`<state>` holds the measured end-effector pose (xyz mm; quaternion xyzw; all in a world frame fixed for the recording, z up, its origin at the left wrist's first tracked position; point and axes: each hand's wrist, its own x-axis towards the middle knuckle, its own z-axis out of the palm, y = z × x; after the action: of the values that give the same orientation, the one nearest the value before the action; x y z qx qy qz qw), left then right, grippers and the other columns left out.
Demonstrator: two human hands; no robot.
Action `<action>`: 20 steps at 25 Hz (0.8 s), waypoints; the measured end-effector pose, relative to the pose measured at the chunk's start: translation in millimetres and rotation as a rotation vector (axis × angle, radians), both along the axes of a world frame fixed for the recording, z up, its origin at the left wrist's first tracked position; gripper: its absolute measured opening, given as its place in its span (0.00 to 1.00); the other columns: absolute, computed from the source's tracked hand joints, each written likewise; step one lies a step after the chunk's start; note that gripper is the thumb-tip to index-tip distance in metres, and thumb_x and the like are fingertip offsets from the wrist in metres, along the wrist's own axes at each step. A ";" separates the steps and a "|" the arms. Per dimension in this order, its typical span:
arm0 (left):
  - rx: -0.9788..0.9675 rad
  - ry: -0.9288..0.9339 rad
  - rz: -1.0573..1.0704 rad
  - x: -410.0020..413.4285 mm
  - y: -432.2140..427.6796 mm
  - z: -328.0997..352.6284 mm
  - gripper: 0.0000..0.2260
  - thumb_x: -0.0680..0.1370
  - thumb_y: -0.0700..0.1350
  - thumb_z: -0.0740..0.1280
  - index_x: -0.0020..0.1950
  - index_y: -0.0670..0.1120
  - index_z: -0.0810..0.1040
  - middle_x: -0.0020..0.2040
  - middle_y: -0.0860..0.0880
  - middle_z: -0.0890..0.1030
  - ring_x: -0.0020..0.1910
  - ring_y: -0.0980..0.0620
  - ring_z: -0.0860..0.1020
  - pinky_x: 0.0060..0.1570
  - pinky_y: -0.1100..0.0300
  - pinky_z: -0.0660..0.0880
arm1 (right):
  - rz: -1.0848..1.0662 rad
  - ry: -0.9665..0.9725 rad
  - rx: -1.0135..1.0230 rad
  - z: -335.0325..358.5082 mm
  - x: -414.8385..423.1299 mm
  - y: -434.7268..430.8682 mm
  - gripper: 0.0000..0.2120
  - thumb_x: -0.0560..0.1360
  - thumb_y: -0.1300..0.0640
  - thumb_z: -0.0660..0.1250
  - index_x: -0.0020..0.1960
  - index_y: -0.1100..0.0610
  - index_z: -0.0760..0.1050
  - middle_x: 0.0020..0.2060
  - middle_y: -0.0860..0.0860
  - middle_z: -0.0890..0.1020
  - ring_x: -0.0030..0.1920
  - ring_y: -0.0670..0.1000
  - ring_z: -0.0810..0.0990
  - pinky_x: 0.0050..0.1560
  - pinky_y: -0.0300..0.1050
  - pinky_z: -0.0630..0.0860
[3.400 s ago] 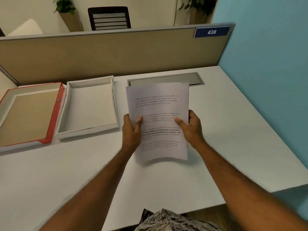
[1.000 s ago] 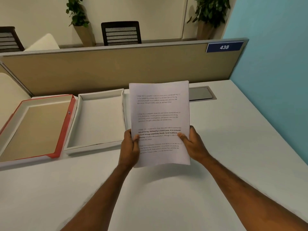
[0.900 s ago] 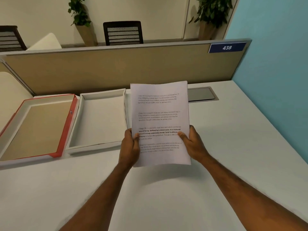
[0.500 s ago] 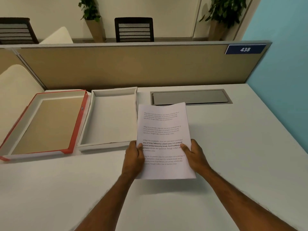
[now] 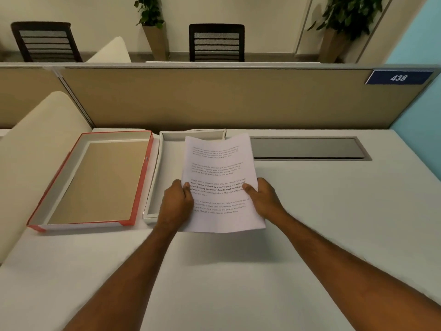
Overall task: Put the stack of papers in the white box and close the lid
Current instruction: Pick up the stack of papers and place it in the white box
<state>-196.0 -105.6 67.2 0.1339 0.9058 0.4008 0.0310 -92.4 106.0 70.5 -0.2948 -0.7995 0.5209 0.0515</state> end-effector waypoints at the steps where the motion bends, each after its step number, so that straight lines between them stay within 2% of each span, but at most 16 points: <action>1: -0.011 -0.006 0.014 -13.9 -3.9 1.5 0.15 0.83 0.49 0.55 0.54 0.38 0.74 0.48 0.43 0.80 0.42 0.47 0.77 0.39 0.58 0.71 | 0.013 -0.015 -0.001 2.7 -15.7 -3.5 0.18 0.80 0.49 0.62 0.61 0.61 0.71 0.59 0.56 0.81 0.54 0.56 0.81 0.51 0.49 0.78; 3: -0.032 -0.013 0.029 -41.2 -10.0 2.1 0.16 0.83 0.48 0.55 0.53 0.37 0.75 0.49 0.41 0.80 0.41 0.48 0.75 0.39 0.59 0.69 | 0.029 -0.045 -0.014 5.6 -46.2 -9.1 0.18 0.80 0.49 0.62 0.62 0.62 0.72 0.60 0.57 0.80 0.56 0.58 0.81 0.52 0.49 0.77; 6: -0.069 -0.044 0.033 -75.9 -14.9 -1.9 0.15 0.83 0.49 0.55 0.53 0.38 0.74 0.50 0.40 0.80 0.40 0.50 0.74 0.33 0.65 0.65 | 0.046 -0.095 -0.049 3.1 -83.3 -16.2 0.19 0.80 0.50 0.62 0.64 0.63 0.72 0.62 0.58 0.80 0.57 0.59 0.81 0.52 0.49 0.77; 10: -0.090 -0.096 0.040 -110.0 -16.2 -13.4 0.17 0.83 0.49 0.55 0.56 0.36 0.75 0.53 0.37 0.81 0.42 0.47 0.74 0.41 0.56 0.69 | 0.041 -0.161 -0.055 -5.8 -119.9 -21.0 0.19 0.80 0.50 0.62 0.64 0.63 0.71 0.62 0.58 0.79 0.58 0.59 0.80 0.51 0.48 0.76; 13: -0.102 -0.116 0.043 -125.8 -14.9 -22.4 0.17 0.83 0.48 0.55 0.57 0.35 0.74 0.54 0.36 0.81 0.42 0.48 0.73 0.42 0.57 0.69 | 0.046 -0.190 -0.044 -13.6 -137.2 -22.3 0.20 0.80 0.51 0.62 0.65 0.64 0.71 0.63 0.59 0.79 0.58 0.59 0.80 0.49 0.46 0.75; 16: -0.113 -0.150 0.041 -137.0 -15.3 -32.3 0.17 0.83 0.49 0.55 0.58 0.36 0.74 0.56 0.37 0.80 0.42 0.49 0.72 0.41 0.60 0.69 | 0.064 -0.213 -0.027 -21.1 -147.9 -25.6 0.21 0.81 0.52 0.61 0.68 0.64 0.71 0.65 0.59 0.78 0.59 0.60 0.80 0.51 0.46 0.76; 18: -0.133 -0.169 0.032 -143.2 -17.9 -39.7 0.17 0.83 0.49 0.55 0.58 0.37 0.74 0.56 0.39 0.80 0.40 0.51 0.73 0.37 0.63 0.68 | 0.069 -0.223 -0.018 -25.7 -152.1 -27.7 0.21 0.81 0.52 0.61 0.68 0.64 0.70 0.65 0.59 0.78 0.60 0.60 0.80 0.53 0.46 0.76; 20: -0.183 -0.176 0.028 -146.9 -20.3 -44.7 0.17 0.82 0.50 0.55 0.57 0.37 0.74 0.56 0.39 0.81 0.38 0.51 0.74 0.38 0.62 0.68 | 0.056 -0.225 0.019 -29.1 -154.6 -30.0 0.20 0.80 0.52 0.62 0.66 0.64 0.70 0.65 0.59 0.78 0.60 0.60 0.80 0.51 0.45 0.76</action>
<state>-342.9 -125.9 22.5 0.0823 0.9342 0.3269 0.1167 -247.0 76.0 41.3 -0.3286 -0.8130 0.4780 -0.0502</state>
